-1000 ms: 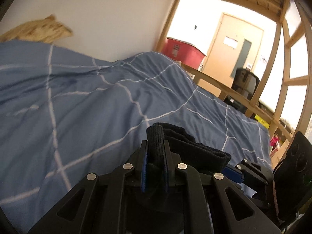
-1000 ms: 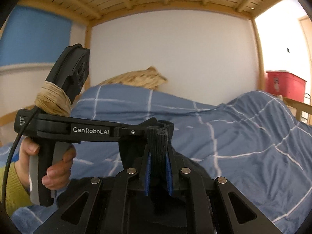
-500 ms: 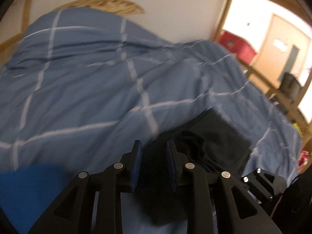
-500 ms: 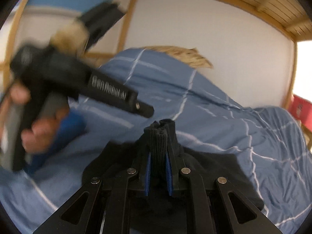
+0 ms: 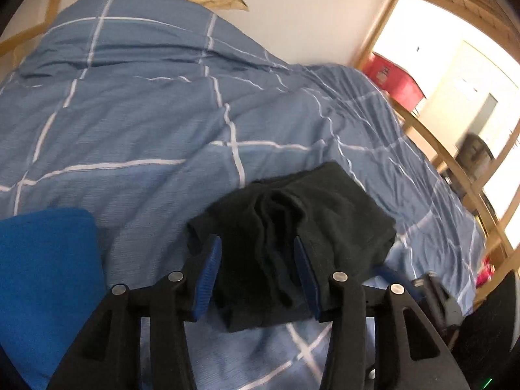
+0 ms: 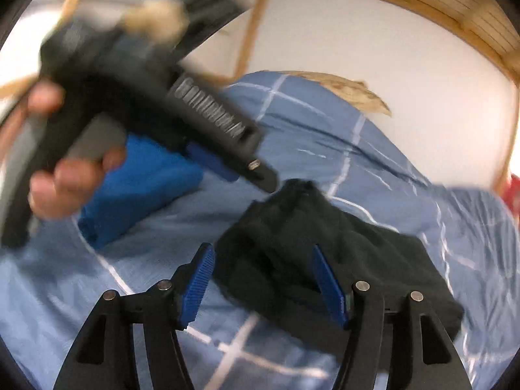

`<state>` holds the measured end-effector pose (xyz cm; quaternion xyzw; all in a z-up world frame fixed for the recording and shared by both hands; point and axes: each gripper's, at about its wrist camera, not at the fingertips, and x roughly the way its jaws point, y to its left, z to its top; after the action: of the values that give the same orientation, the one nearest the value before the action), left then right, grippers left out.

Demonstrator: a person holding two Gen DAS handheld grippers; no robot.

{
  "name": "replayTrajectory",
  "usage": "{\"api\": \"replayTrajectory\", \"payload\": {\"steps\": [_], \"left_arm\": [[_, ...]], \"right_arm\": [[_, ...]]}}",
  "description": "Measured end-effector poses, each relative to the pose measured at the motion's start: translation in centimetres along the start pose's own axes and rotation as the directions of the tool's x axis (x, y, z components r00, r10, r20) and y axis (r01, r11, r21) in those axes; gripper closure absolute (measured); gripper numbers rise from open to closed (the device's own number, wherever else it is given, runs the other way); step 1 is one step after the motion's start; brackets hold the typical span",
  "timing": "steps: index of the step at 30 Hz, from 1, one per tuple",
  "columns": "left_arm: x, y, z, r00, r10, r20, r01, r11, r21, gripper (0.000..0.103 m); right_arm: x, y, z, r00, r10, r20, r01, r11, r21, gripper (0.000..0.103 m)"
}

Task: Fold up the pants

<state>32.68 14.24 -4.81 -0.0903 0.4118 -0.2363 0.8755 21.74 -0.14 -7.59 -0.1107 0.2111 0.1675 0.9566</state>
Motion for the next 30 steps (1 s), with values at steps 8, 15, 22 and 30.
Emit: {"api": "replayTrajectory", "payload": {"steps": [8,15,22,30], "left_arm": [[-0.4,-3.6,-0.3,0.998,-0.057,0.031,0.056,0.998,0.006,0.066],[4.0,-2.4,0.2,0.998,0.009,-0.062,-0.013,0.998,-0.06,0.067],[4.2,-2.4,-0.5,0.999,0.009,-0.053,-0.015,0.994,-0.107,0.095],[1.3,-1.4,-1.9,0.991,0.131,0.008,-0.129,0.984,-0.124,0.096]], "right_arm": [[-3.0,-10.8,-0.6,0.966,-0.256,-0.028,0.249,0.903,0.351,0.04],[-1.5,-16.3,-0.9,0.935,-0.347,-0.076,0.343,0.821,0.457,0.04],[-0.1,-19.1,-2.2,0.917,-0.373,-0.142,0.39,0.765,0.512,0.04],[-1.6,-17.3,-2.3,0.894,-0.415,-0.169,0.445,0.773,0.453,0.04]]}}
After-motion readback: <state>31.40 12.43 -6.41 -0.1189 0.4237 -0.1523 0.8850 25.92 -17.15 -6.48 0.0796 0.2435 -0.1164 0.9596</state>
